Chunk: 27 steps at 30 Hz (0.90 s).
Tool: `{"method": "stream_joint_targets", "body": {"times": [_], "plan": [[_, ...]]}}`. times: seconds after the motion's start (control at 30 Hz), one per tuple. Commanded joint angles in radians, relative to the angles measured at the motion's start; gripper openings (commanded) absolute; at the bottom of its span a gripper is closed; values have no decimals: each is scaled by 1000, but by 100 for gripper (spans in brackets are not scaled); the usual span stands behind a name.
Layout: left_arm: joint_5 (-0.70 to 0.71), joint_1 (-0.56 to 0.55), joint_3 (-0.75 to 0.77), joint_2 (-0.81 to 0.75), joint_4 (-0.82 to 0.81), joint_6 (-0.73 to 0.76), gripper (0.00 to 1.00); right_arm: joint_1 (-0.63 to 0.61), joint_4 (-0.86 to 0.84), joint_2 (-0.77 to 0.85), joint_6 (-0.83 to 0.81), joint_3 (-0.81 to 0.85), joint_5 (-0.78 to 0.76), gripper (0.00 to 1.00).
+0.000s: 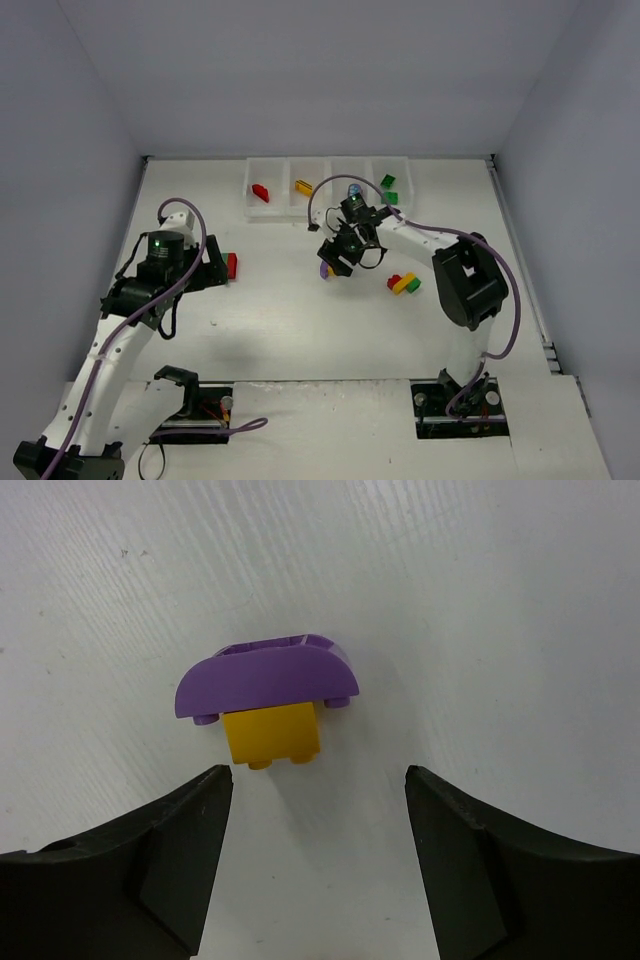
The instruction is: Sort the legos into containers by color
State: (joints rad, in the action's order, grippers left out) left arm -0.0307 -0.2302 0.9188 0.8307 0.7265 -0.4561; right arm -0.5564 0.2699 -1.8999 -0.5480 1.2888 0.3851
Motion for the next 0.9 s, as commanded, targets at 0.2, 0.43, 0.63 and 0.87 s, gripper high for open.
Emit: {"method": "stream_joint_targets", "body": {"times": [0.2,0.43,0.63,0.87], "plan": [[-6,-6,17,13,-53,10,77,-28,0,-37,-46,61,24,68],[-17,-6,12,24,-61,5,77,-37,-14,-54,-40,72,28,67],[-18,-6,5,28,-65,2,77,-43,-18,-73,-35,70,26,58],[-31,-6,3,31,-70,-10,77,-46,-63,-45,-18,44,26,26]]}}
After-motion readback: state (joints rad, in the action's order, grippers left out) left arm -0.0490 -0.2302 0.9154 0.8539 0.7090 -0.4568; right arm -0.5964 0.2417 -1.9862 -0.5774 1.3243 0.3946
